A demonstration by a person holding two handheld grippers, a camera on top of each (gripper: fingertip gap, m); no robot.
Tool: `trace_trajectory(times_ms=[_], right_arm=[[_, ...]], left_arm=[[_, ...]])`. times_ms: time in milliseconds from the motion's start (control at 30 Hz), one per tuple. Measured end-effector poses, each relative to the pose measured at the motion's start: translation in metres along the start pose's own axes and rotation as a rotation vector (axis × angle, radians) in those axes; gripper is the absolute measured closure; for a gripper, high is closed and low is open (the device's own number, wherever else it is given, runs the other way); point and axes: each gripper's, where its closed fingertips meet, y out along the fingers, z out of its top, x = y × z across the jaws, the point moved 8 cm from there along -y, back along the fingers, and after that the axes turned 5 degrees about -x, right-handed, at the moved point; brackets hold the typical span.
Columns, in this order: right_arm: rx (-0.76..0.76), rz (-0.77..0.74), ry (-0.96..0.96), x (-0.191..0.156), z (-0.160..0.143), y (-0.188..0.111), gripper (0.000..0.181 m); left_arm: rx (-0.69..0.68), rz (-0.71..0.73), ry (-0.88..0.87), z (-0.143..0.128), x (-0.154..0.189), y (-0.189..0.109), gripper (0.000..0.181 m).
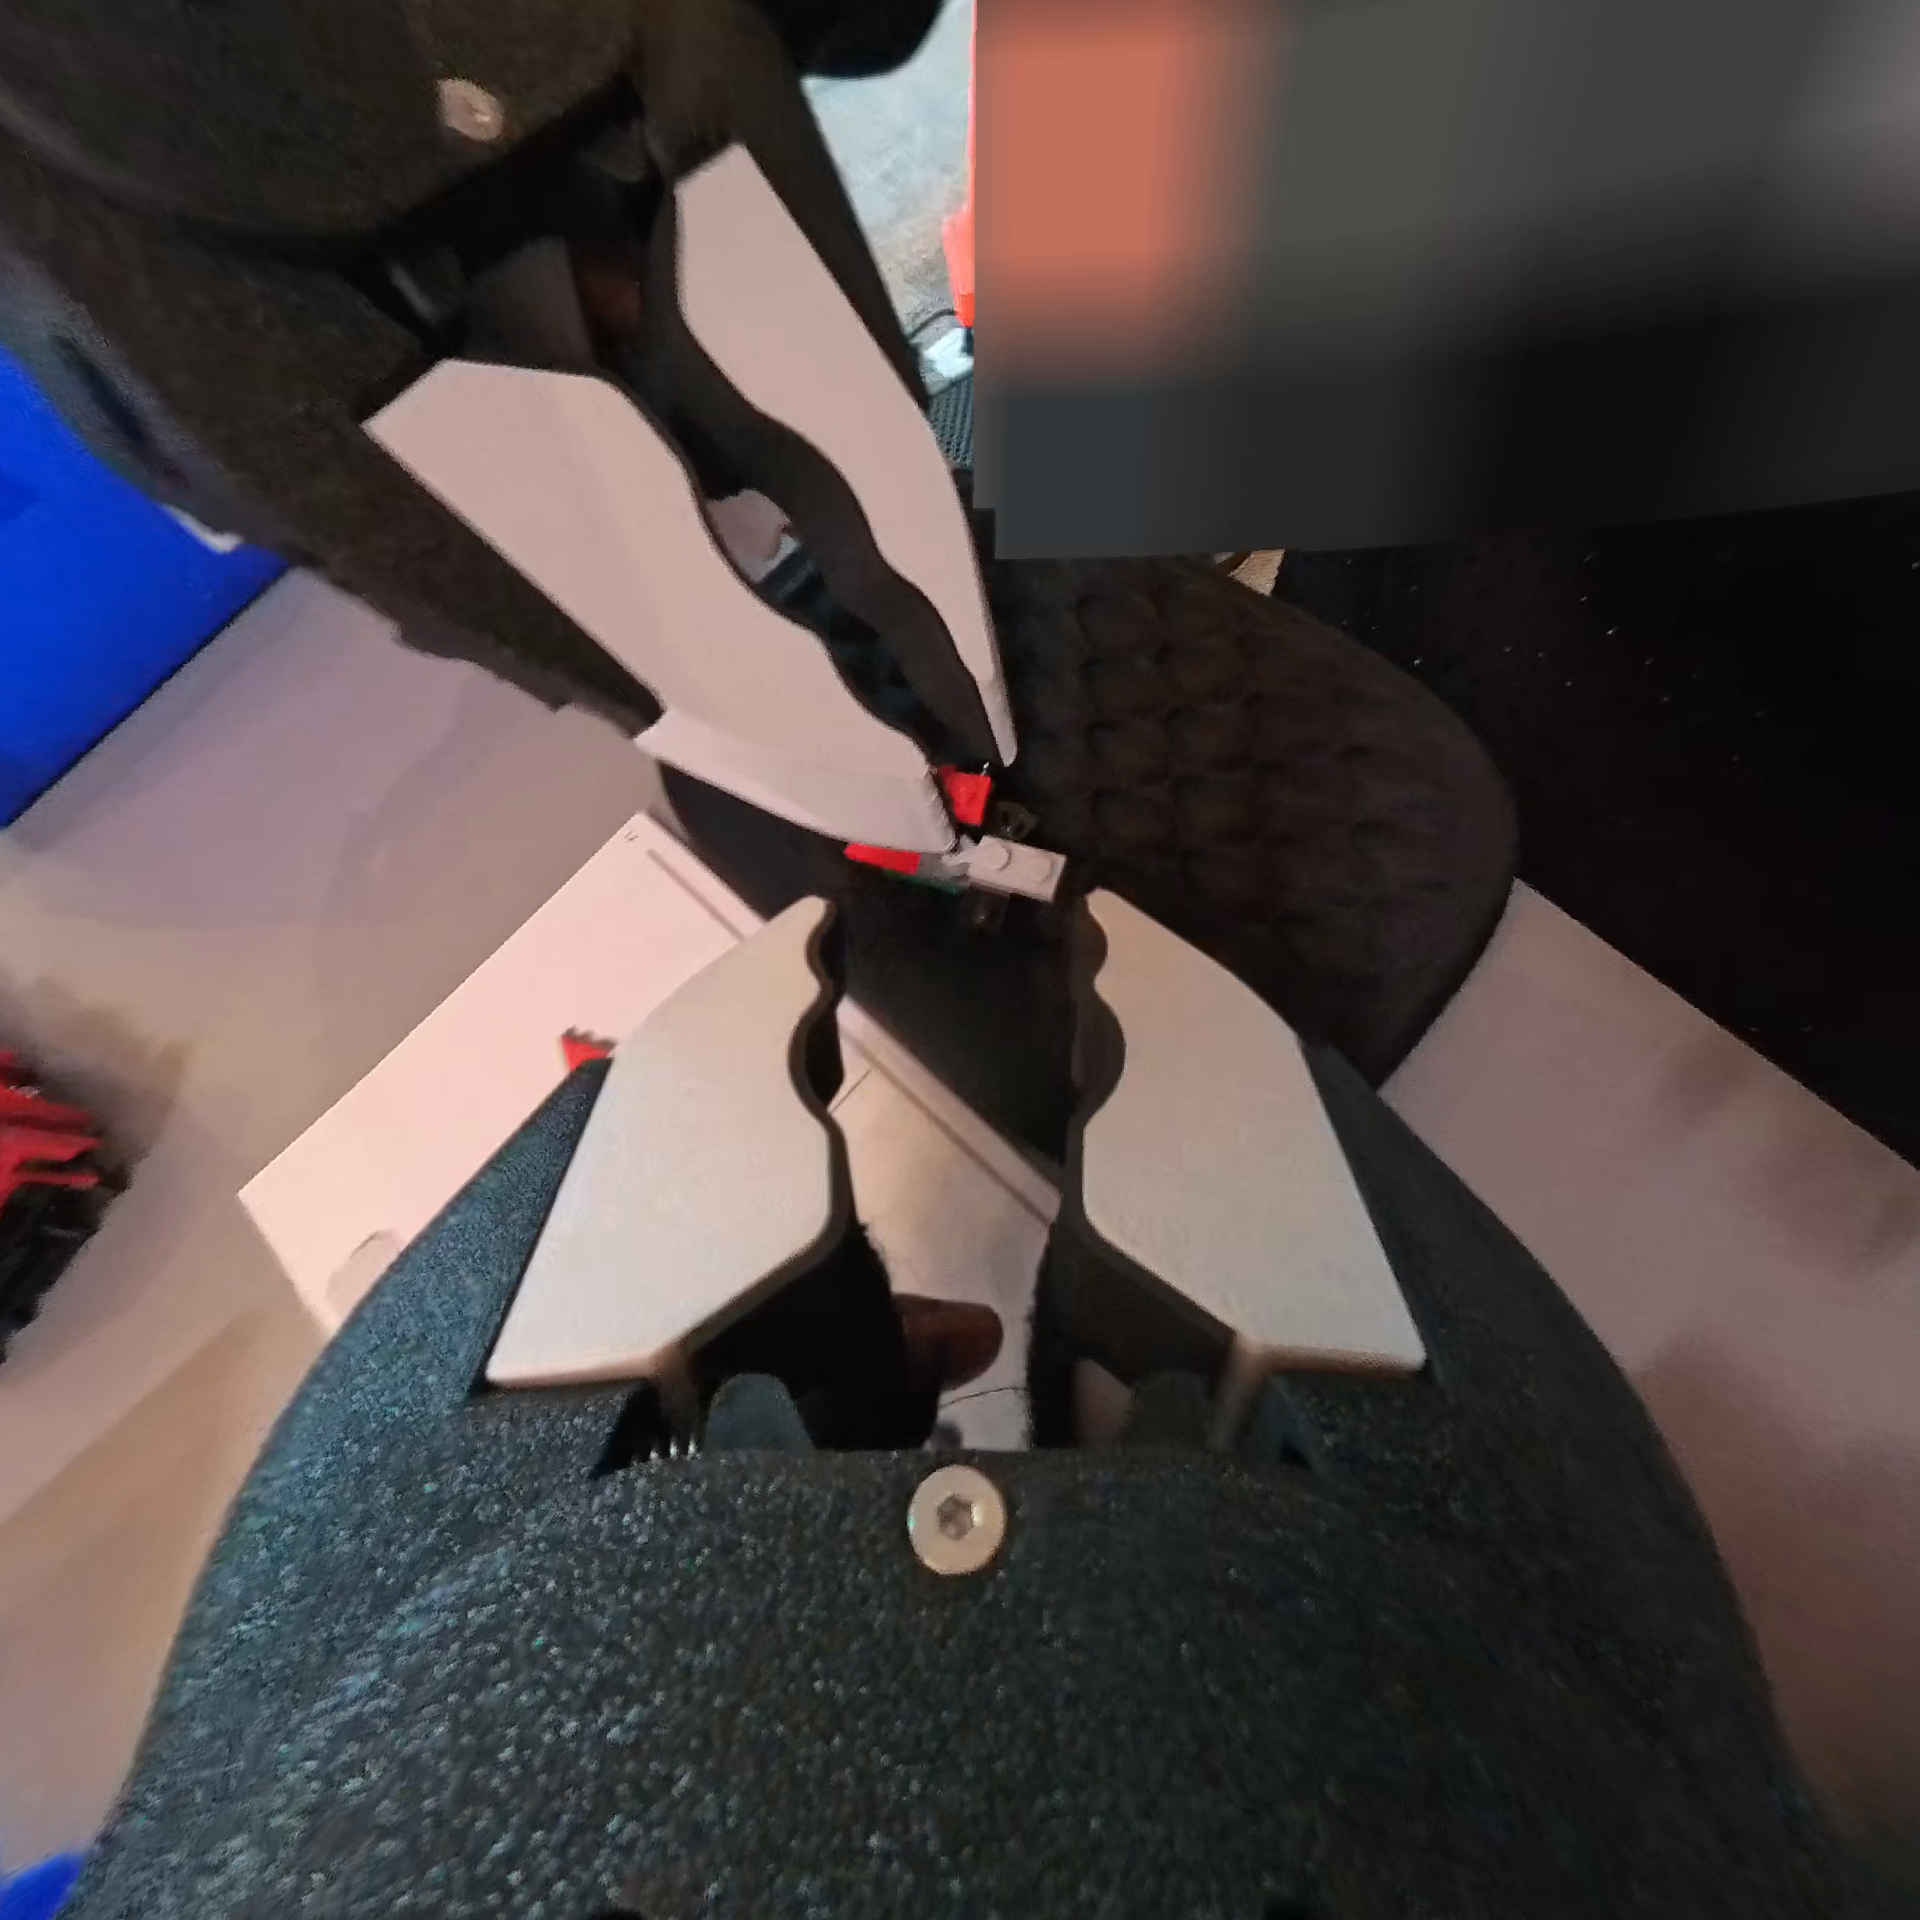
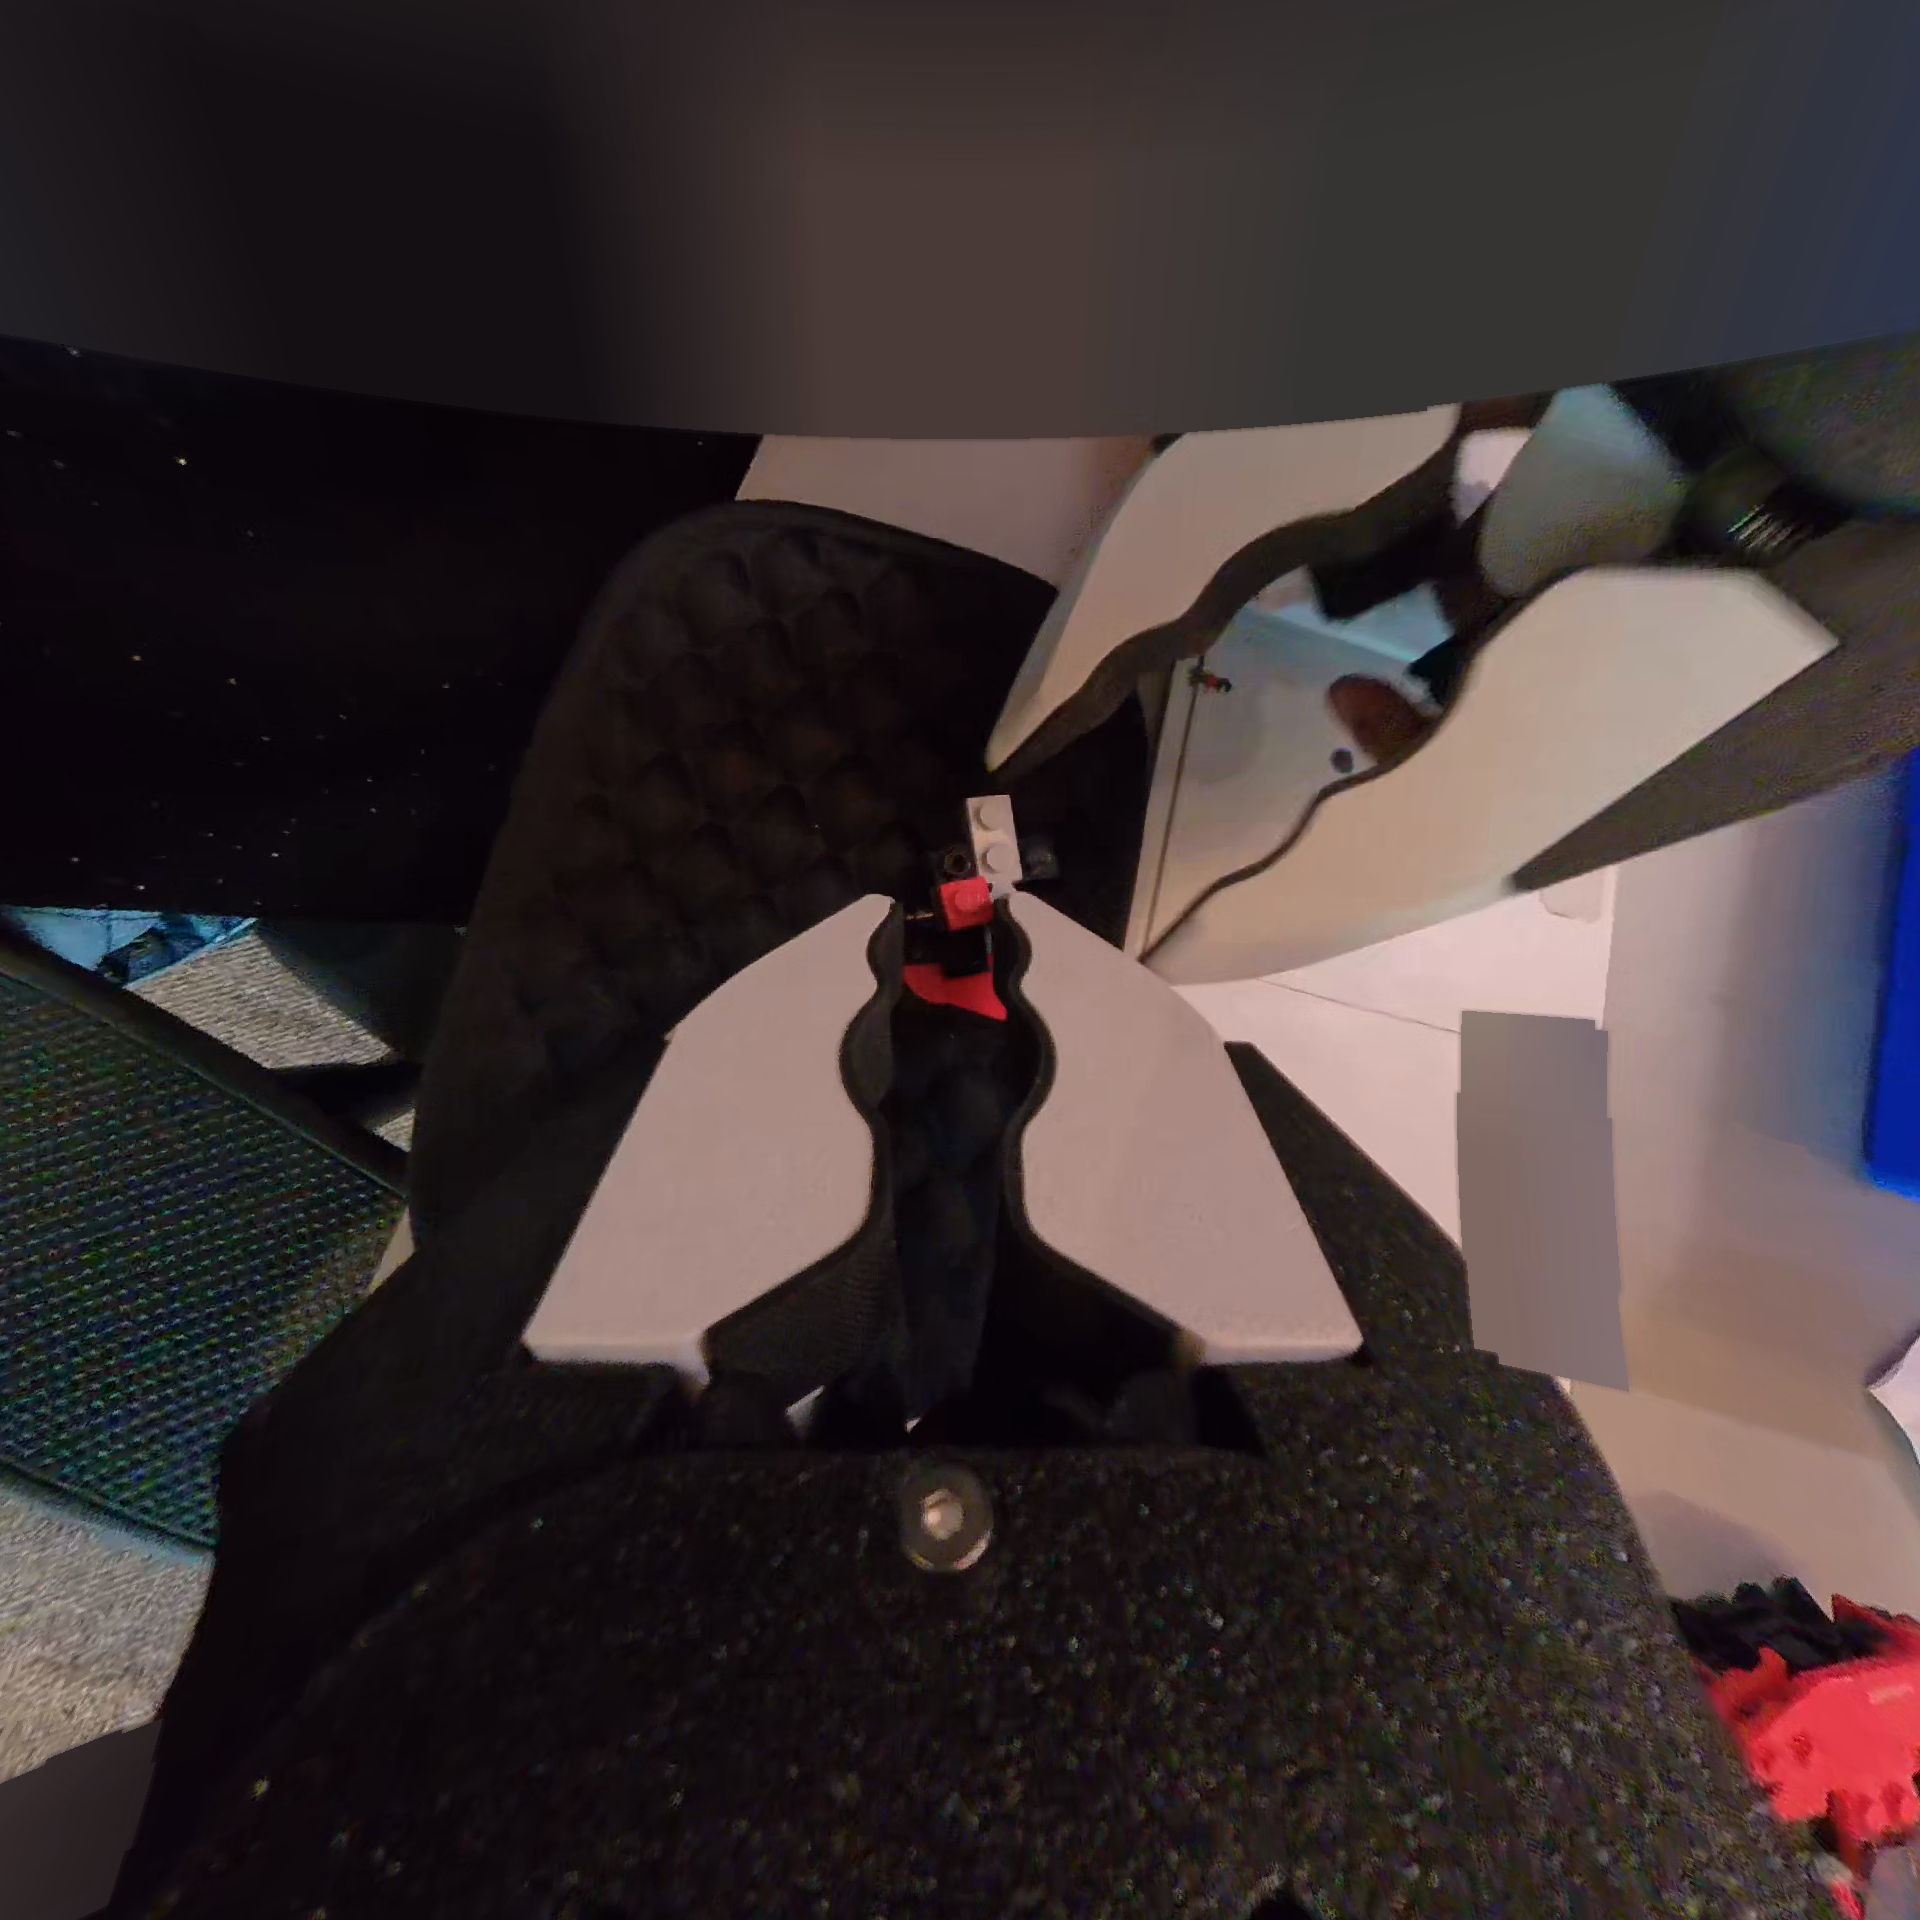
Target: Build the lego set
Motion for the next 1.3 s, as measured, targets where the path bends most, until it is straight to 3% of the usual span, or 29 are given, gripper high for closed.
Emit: trace_trajectory(times_ms=[33,233,333,533,733,1000,1100,1167,1233,1300], right_arm=[[0.003,-0.016,0.002,-0.001,-0.001,-0.001,0.165],[0.038,-0.157,0.021,0.015,-0.005,-0.016,0.165],[-0.024,-0.176,0.041,0.035,-0.012,-0.013,0.165],[-0.063,-0.118,0.056,0.069,-0.019,0.007,0.165],[-0.12,-0.051,0.031,0.081,-0.02,0.02,0.164],[-0.09,-0.006,0.142,0.081,-0.019,0.017,0.144],[-0.059,-0.054,0.181,0.08,-0.015,0.008,0.146],[-0.015,-0.15,0.237,0.085,-0.008,0.003,0.16],[-0.001,-0.229,0.345,0.091,0.002,0.005,0.171],[-0.037,-0.252,0.483,0.096,0.009,0.017,0.171]], left_arm=[[0.002,0.021,-0.012,0.0,-0.002,-0.01,0.138],[-0.001,0.248,-0.157,-0.019,-0.007,-0.084,0.136],[-0.024,0.324,-0.24,-0.039,-0.002,-0.098,0.137],[-0.062,0.306,-0.339,-0.064,0.009,-0.077,0.138],[-0.055,0.279,-0.373,-0.074,0.01,-0.068,0.139],[-0.099,0.272,-0.388,-0.082,0.01,-0.064,0.145],[-0.097,0.27,-0.382,-0.082,0.011,-0.064,0.145],[-0.083,0.271,-0.384,-0.081,0.011,-0.065,0.146],[-0.053,0.295,-0.392,-0.08,0.009,-0.068,0.151],[-0.029,0.329,-0.412,-0.081,0.006,-0.073,0.158]])
